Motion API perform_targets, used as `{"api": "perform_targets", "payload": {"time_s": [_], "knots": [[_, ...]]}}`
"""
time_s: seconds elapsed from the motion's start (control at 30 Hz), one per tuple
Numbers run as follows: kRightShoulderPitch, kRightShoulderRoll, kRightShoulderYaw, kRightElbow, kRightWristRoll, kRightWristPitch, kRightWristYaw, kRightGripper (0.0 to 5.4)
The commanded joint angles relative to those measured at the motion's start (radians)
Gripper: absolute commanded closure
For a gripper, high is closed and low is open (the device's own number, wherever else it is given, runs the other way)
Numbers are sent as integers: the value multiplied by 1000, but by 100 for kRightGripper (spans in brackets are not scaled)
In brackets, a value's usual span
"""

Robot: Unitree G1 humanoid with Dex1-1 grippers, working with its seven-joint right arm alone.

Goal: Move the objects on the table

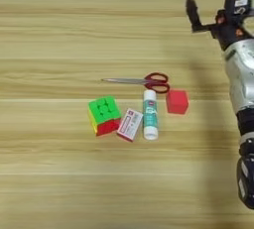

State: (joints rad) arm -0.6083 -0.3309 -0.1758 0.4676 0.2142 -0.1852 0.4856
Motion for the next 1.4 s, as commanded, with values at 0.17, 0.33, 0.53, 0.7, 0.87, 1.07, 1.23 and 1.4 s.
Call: {"api": "perform_targets", "payload": {"time_s": [0.17,0.33,0.53,0.7,0.87,1.07,1.23,1.4], "knots": [[-69,-132,-34,42,115,-71,320,4],[-41,-177,-13,61,113,-58,468,4],[74,-232,72,22,59,-70,650,4],[115,-260,105,44,21,-79,716,4],[134,-276,134,108,-12,-104,781,4],[118,-271,144,182,-58,-134,769,4],[117,-260,172,235,-113,-170,751,4],[106,-249,193,285,-156,-202,722,4]]}}
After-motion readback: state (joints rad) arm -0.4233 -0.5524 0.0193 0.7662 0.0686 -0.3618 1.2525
